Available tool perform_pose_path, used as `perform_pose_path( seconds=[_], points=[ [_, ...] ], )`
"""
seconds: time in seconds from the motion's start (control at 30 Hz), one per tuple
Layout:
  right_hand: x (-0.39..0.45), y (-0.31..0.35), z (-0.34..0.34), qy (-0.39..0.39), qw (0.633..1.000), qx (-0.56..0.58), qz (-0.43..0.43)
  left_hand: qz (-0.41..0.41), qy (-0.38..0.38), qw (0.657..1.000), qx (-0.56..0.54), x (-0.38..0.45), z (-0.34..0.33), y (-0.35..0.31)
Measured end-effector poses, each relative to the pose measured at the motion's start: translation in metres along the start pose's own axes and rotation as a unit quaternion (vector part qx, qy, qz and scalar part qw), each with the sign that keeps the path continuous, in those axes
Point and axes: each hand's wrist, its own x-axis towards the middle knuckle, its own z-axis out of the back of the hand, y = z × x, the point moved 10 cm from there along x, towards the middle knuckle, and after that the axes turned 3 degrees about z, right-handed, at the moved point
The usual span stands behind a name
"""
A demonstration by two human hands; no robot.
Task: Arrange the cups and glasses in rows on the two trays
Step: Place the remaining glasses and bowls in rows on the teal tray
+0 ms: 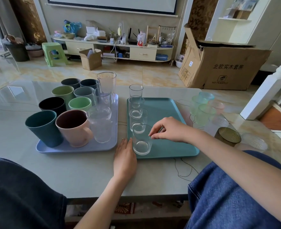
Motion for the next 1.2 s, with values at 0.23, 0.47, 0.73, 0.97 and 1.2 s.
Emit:
perform_pose_path(
  seconds=[0.23,0.47,0.73,0.97,1.2],
  points=[
    [0.002,0.004,-0.005,0.006,0.999,0.032,0.007,0.003,-0.014,1.000,-0.027,0.000,0.003,-0.001],
    [-0.004,-0.070,0.034,-0.057,0.983,-0.076,-0.157,0.024,-0.016,0.998,-0.056,0.002,0.004,0.009],
    [-0.029,-0.114,-0.042,0.157,0.936,-0.235,-0.212,0.059,-0.062,0.991,-0.105,-0.003,0.017,0.021],
    [-0.039,-0.113,-0.047,0.156,0.944,-0.225,-0.185,0.023,-0.202,0.976,-0.077,-0.018,0.061,0.000],
    [-0.041,-0.082,0.021,0.021,0.984,-0.142,-0.107,-0.049,-0.304,0.946,-0.104,0.006,0.117,-0.069]
  ],
)
